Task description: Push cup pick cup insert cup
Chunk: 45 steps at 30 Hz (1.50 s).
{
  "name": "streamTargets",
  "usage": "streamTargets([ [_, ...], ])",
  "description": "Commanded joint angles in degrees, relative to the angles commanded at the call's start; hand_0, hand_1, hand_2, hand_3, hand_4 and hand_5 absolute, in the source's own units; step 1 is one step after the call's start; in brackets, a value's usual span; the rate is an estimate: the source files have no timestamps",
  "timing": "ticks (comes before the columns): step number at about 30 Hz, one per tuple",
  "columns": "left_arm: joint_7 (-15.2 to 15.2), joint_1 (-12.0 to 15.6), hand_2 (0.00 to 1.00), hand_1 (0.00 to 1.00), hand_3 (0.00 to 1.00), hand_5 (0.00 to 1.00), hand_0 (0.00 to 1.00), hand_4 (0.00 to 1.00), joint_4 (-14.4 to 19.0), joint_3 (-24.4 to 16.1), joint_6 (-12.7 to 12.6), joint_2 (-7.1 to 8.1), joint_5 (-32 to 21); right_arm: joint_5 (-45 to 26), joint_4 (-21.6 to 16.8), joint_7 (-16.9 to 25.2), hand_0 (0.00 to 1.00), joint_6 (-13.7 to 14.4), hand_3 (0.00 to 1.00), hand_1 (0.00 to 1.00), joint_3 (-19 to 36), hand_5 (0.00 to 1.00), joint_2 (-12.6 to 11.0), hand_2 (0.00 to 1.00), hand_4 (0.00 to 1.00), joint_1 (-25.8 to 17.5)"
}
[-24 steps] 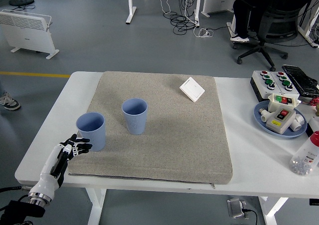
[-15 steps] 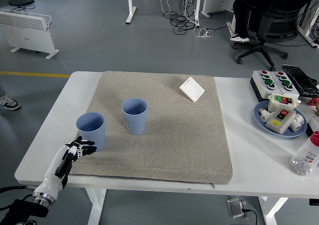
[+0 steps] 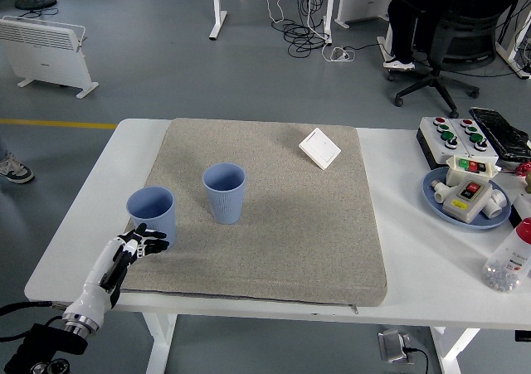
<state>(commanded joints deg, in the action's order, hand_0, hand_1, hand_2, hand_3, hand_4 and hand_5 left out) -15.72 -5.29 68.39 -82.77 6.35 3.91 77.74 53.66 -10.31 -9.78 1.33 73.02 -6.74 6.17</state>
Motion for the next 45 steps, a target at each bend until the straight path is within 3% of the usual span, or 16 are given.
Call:
streamTargets([
  [10, -1.26, -2.31, 0.540, 0.596, 0.543, 0.998, 0.726, 0.628, -3.19, 1.78, -0.62, 0.85, -0.29, 0.19, 0.00, -0.04, 0.754, 0.04, 0.557, 0.626, 0.12, 0.466, 0.09, 0.649, 0.081, -0.37],
  [18, -1.83, -4.75, 0.536, 0.598, 0.539, 0.998, 0.744, 0.627, -5.80, 4.34, -0.89, 3.62, -0.84, -0.06, 0.00, -0.02, 0.754, 0.06, 0.557, 0.626, -0.01, 0.467, 0.14, 0.649, 0.082, -0.43],
  [22, -2.16, -5.55, 0.536, 0.598, 0.539, 0.998, 0.744, 0.627, -6.58, 4.72, -1.06, 4.19, -1.10, -0.20, 0.00, -0.02, 0.754, 0.04, 0.557, 0.626, -0.13, 0.467, 0.16, 0.649, 0.082, -0.39],
  [33, -2.93, -8.33, 0.534, 0.598, 0.532, 0.998, 0.750, 0.627, -9.75, 5.10, -1.22, 3.77, -2.27, 0.03, 0.00, -0.09, 0.754, 0.04, 0.557, 0.626, -0.28, 0.467, 0.29, 0.649, 0.081, -0.22],
  [45, -3.47, -14.27, 0.530, 0.598, 0.528, 0.998, 0.750, 0.624, -16.18, 7.64, -1.21, 4.14, -3.48, -0.14, 0.00, -0.11, 0.754, 0.00, 0.557, 0.626, -0.92, 0.467, 0.23, 0.649, 0.080, 0.04],
])
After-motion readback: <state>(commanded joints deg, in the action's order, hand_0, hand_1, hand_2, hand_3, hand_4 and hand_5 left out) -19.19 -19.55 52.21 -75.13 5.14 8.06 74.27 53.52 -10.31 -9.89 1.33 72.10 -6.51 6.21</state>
